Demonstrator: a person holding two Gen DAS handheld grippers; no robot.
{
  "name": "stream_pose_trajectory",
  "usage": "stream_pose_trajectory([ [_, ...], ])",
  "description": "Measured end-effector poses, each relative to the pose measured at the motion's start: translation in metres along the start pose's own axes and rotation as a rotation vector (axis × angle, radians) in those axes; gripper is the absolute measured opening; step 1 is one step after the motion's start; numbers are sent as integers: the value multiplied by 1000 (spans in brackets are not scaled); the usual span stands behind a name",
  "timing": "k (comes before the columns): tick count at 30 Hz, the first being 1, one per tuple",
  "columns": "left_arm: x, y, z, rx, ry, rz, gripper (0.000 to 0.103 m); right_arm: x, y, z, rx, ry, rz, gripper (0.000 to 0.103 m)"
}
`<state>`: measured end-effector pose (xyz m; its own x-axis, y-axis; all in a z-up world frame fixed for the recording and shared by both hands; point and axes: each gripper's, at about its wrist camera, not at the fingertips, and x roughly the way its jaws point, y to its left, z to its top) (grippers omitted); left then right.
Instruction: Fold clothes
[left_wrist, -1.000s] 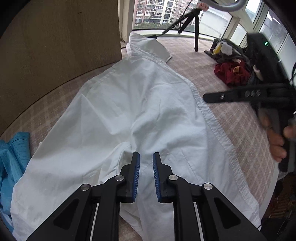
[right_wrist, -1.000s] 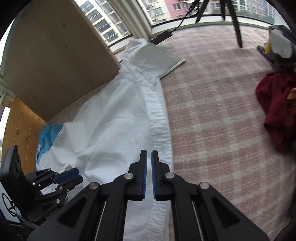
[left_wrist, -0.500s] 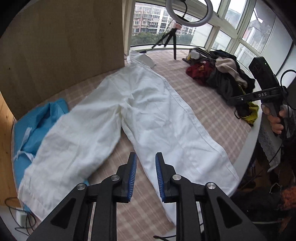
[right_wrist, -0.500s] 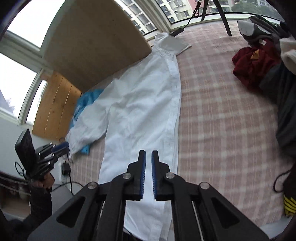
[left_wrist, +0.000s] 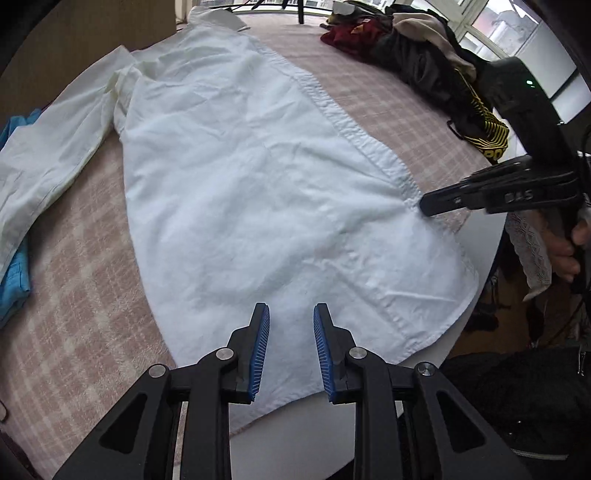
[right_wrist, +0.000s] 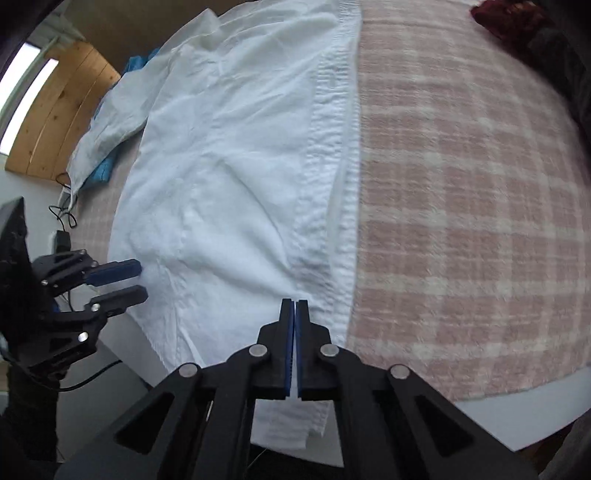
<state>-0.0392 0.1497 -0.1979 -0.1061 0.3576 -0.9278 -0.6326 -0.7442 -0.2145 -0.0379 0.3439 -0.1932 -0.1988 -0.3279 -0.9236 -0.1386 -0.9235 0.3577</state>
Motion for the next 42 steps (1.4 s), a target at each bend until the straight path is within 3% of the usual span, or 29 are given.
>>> stream_pose_trajectory([
  [3, -17, 0, 6, -59, -72, -25, 23, -16, 0, -1, 7, -67, 61, 5],
  [7, -17, -26, 33, -10, -150, -83, 22, -9, 24, 12, -57, -123, 95, 5],
  [9, -1, -35, 42, 10, -126, -51, 22, 3, 32, 16, -88, -121, 63, 5],
  [12, 22, -44, 52, 32, -81, 10, 14, 18, 24, 19, -102, -98, -13, 5],
  [13, 26, -41, 47, 30, -67, 34, 14, 19, 17, 18, -101, -101, -20, 0],
  [16, 24, -24, 30, 0, -58, 91, 13, 14, 3, 16, -83, -103, -9, 0],
  [19, 15, -5, 10, -41, -65, 141, 13, 7, 4, 12, -110, -108, -39, 0],
  [23, -6, 11, -16, -101, -75, 200, 12, -7, 18, -11, -170, -96, 11, 3],
  [25, -13, 11, -28, -108, -79, 232, 20, -11, 24, -24, -205, -82, 19, 5],
  [28, -22, 5, -38, -127, -89, 265, 22, -1, 22, -42, -250, -49, -124, 6],
  [29, -24, 2, -41, -135, -93, 271, 22, -6, 14, -46, -231, -62, -124, 6],
  [32, -37, -35, -48, -81, -136, 174, 23, -37, -5, -58, -179, -97, 15, 9],
  [35, -33, -82, -43, 51, -125, 97, 26, -50, -11, -75, -195, -83, 37, 23],
  [37, -26, -108, -40, 128, -107, 50, 27, -45, -11, -85, -215, -51, 73, 23],
  [39, -17, -127, -37, 190, -82, 39, 27, -34, -6, -95, -247, -41, 36, 23],
  [41, -8, -134, -33, 196, -54, 35, 27, -19, -2, -92, -256, -36, 6, 23],
  [42, -5, -136, -31, 198, -49, 25, 27, -15, -2, -89, -239, -34, 39, 23],
])
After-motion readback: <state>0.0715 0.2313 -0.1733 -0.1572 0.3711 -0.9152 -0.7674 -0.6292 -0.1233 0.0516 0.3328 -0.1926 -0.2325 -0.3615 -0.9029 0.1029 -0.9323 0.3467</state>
